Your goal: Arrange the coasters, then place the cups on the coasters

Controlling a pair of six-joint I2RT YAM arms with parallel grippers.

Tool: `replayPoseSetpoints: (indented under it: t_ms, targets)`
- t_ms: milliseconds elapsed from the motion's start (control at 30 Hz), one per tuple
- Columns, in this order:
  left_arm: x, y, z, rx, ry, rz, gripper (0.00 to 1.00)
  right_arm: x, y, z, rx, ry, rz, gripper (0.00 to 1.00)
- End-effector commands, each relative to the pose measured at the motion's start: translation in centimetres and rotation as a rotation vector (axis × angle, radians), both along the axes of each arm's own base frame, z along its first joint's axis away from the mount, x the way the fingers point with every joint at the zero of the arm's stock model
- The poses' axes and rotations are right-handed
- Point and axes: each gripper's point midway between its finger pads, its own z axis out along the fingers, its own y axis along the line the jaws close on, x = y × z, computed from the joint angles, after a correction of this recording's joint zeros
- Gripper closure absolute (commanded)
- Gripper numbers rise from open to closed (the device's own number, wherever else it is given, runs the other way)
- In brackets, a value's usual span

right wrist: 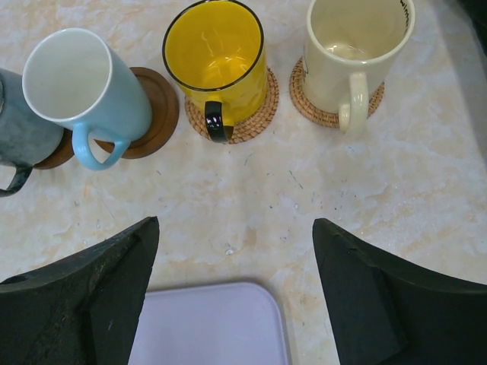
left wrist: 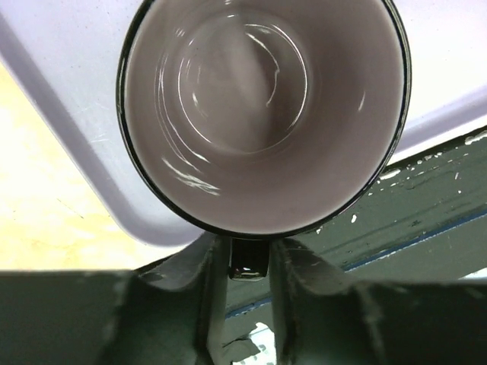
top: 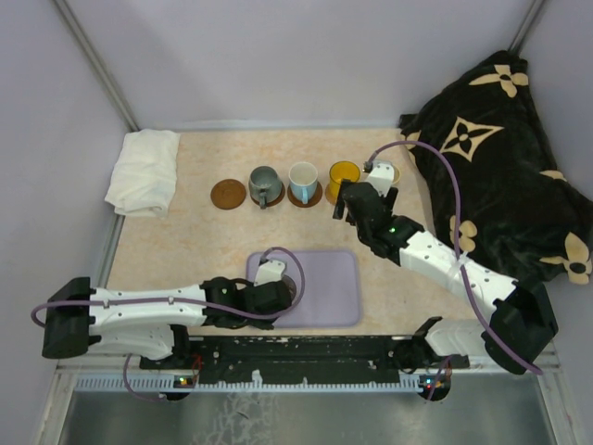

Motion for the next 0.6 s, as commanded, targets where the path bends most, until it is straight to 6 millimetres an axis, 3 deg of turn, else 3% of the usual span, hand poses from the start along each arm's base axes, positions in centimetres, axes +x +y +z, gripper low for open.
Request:
replayPoseSetpoints:
  t_ms: [0,200,300,567]
  targets:
    - [0.2,-0.1,-0.2,0.004,-0.019,-0.001,0.76,0.4,-0.4,1.4,0.043,-0.044,-0.025,0.18]
    - [0.7,0.2,0.5,-0.008,-0.043,0.034,0.99,0.3,-0.3,1.2,0.051,-0.038,-0.023,0.18]
    - [1.7,0.7,2.0,-0.019,-0.096,0.077,1.0,0.3,-0.2,1.0,0.05,-0.035,-0.02,0.18]
    - [5.7,2.4,8.2,-0.02,-0.333,0.189,1.0,-0.3,-1.5,-0.6,0.001,-0.015,-0.051,0.2]
